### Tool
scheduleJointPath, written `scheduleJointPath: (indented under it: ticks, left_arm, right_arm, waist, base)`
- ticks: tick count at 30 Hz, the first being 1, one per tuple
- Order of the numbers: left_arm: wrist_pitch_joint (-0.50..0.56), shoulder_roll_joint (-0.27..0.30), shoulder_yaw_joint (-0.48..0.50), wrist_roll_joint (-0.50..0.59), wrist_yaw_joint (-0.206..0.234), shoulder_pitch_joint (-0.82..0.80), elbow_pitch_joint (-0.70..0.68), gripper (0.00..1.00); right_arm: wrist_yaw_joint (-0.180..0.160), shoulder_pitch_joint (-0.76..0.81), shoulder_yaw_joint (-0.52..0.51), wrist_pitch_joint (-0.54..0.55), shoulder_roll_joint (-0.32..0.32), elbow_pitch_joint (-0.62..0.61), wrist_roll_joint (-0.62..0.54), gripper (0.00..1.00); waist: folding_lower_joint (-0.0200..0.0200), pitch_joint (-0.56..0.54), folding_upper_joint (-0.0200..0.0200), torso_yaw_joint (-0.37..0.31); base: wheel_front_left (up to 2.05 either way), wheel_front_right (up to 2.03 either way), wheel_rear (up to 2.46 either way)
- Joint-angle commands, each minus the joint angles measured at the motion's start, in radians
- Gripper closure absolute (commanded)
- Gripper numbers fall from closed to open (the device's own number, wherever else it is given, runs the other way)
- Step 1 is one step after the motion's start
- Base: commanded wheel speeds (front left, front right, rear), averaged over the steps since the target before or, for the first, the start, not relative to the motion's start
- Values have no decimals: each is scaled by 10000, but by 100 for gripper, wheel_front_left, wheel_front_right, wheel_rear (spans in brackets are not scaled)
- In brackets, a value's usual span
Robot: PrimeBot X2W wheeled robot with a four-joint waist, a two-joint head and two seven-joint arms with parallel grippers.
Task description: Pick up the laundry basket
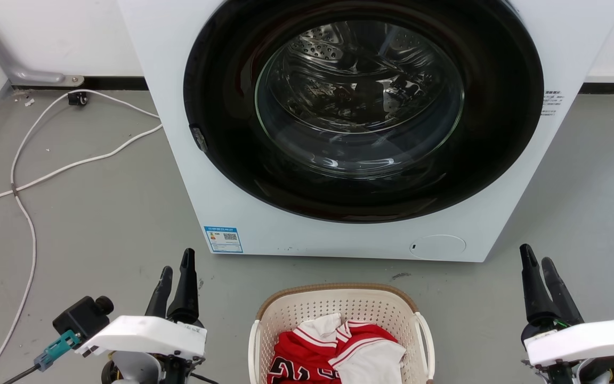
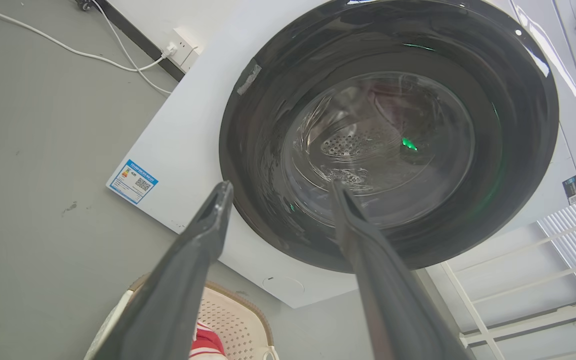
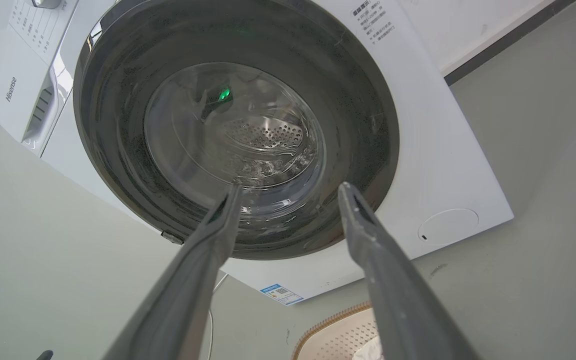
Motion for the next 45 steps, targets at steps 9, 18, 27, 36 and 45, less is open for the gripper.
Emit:
scheduleJointPath:
  ticks: [9, 18, 27, 36, 45]
  left_arm:
    - [-378, 31, -126, 1407, 122, 42, -459, 0]
    - [-651, 34, -174, 2600, 23, 250, -689, 0]
    - [-900, 36, -98, 3651, 37, 471, -877, 0]
    - [-1099, 39, -117, 4498, 149, 601, -1021, 0]
    - [-1320, 40, -277, 5441, 166, 681, -1201, 0]
  right_arm:
    - [0, 136, 194, -372, -34, -527, -1692, 0]
    - [0, 302, 267, -647, -35, -794, -2957, 0]
    - [0, 461, 266, -896, -36, -993, -4099, 0]
    - [0, 599, 282, -1108, -36, -1107, -5030, 0]
    - [-1, 727, 270, -1325, -36, -1296, -5905, 0]
  waist:
    - [0, 31, -1, -1]
    - [0, 57, -1, -19]
    - [0, 82, -1, -16]
    - [0, 95, -1, -10]
    - [0, 115, -1, -22]
  base:
    - [0, 0, 0]
    - [0, 0, 0]
    - [0, 0, 0]
    - [0, 0, 0]
    - [0, 0, 0]
